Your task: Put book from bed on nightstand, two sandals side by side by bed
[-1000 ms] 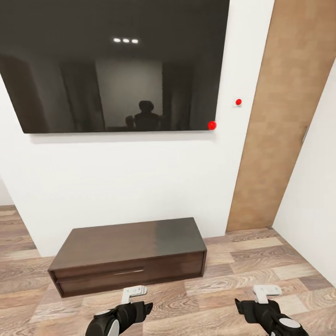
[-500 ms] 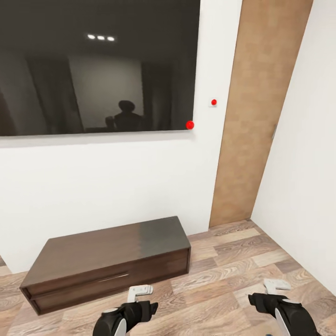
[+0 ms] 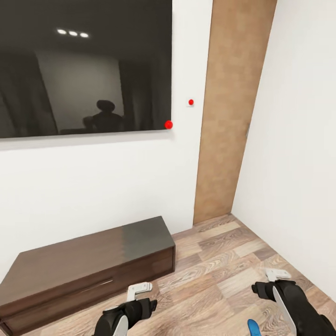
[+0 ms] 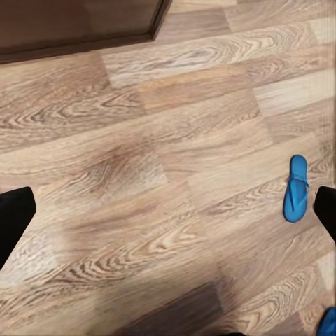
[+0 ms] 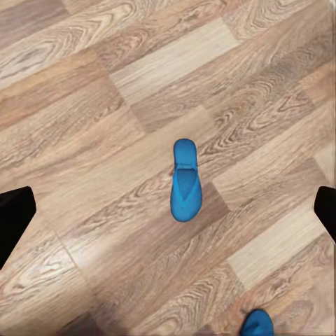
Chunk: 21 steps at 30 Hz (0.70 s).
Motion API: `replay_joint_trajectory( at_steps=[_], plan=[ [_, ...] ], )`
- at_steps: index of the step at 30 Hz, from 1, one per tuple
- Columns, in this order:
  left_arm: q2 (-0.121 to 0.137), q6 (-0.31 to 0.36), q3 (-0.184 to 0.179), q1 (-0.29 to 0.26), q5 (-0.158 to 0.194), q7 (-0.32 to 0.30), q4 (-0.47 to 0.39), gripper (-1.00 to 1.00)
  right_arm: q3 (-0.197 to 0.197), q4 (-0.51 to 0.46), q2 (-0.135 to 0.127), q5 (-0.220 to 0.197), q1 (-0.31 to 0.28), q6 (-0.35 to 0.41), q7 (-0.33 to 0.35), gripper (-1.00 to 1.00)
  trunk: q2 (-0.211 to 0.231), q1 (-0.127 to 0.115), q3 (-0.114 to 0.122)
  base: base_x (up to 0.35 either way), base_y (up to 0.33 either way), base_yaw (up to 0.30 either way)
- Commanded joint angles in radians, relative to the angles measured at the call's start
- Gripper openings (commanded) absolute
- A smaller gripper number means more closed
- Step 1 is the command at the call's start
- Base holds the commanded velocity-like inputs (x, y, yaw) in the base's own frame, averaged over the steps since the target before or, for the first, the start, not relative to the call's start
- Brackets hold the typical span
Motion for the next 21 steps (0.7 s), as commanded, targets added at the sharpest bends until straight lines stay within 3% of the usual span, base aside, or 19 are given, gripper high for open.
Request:
replay_joint_trajectory(
  at_steps=[1, 3, 6, 14, 21],
  plan=[
    [0.000, 0.004, -0.002, -0.001, 0.027, 0.016, -0.003, 1.00, -0.001, 0.027, -0.006, -0.001, -0.018, 0.004, 0.001, 1.00, -0.001, 0.000, -0.001, 0.000, 0.000, -0.262],
    [0.001, 0.004, -0.003, -0.001, 0.072, 0.032, -0.004, 1.00, -0.001, 0.087, -0.021, -0.001, -0.059, 0.002, 0.001, 1.00, -0.015, 0.008, -0.007, 0.000, 0.000, -0.262],
    [0.002, 0.004, -0.002, -0.001, 0.113, 0.042, -0.001, 1.00, 0.000, 0.127, -0.032, 0.000, -0.094, 0.000, 0.010, 1.00, -0.036, 0.019, -0.017, 0.000, 0.000, -0.262],
    [0.004, 0.004, 0.001, -0.002, 0.136, 0.067, 0.005, 1.00, 0.009, 0.150, -0.040, 0.011, -0.114, -0.011, 0.133, 1.00, -0.092, 0.050, -0.042, 0.000, 0.000, -0.262],
    [0.005, 0.003, 0.001, -0.003, 0.142, 0.102, 0.008, 1.00, 0.010, 0.172, -0.036, 0.014, -0.120, -0.015, 0.166, 1.00, -0.141, 0.077, -0.064, 0.000, 0.000, -0.202]
  ],
)
